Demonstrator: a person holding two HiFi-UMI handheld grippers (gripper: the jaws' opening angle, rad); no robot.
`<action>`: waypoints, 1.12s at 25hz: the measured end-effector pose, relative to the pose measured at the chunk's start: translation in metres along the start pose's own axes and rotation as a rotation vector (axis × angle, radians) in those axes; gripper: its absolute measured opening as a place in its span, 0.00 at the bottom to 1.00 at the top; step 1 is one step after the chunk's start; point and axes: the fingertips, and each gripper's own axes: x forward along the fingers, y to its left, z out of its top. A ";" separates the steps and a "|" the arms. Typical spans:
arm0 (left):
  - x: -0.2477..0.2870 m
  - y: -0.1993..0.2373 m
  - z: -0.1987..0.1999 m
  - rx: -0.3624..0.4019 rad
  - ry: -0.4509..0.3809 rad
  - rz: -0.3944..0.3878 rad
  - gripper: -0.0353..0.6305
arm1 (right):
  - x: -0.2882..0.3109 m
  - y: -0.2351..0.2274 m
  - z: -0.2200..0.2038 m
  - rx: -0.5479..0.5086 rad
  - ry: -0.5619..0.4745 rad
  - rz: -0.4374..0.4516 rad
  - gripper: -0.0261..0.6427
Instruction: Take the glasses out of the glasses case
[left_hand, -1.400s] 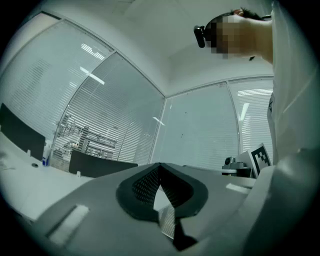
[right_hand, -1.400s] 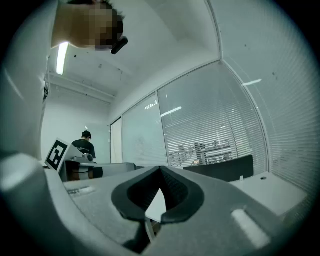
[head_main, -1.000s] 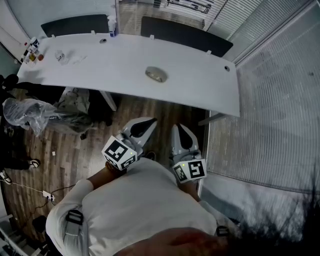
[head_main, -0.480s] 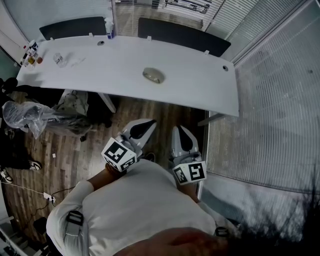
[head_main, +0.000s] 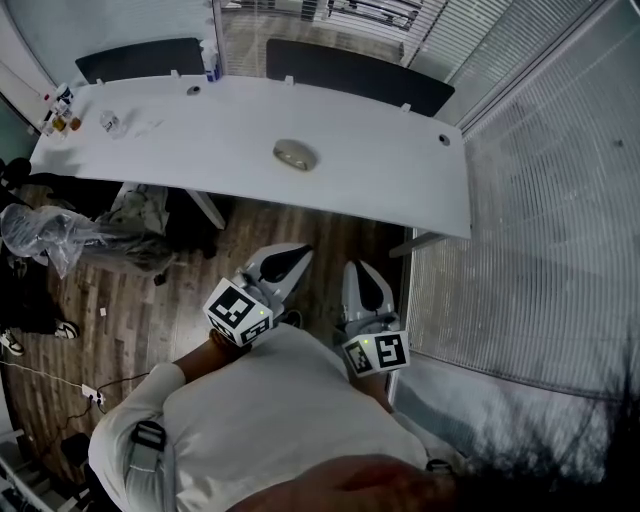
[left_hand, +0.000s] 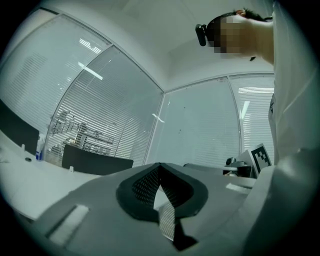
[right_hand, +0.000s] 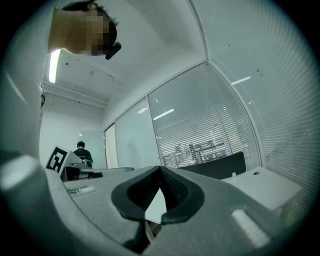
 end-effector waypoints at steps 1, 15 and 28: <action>0.004 -0.003 -0.002 -0.001 0.004 0.000 0.06 | -0.002 -0.004 0.000 0.004 0.001 -0.001 0.04; 0.034 -0.008 -0.021 -0.018 0.032 -0.004 0.06 | -0.007 -0.038 -0.013 0.042 0.020 -0.017 0.04; 0.070 0.082 0.003 -0.024 -0.034 0.020 0.06 | 0.087 -0.062 -0.008 -0.004 0.014 0.006 0.04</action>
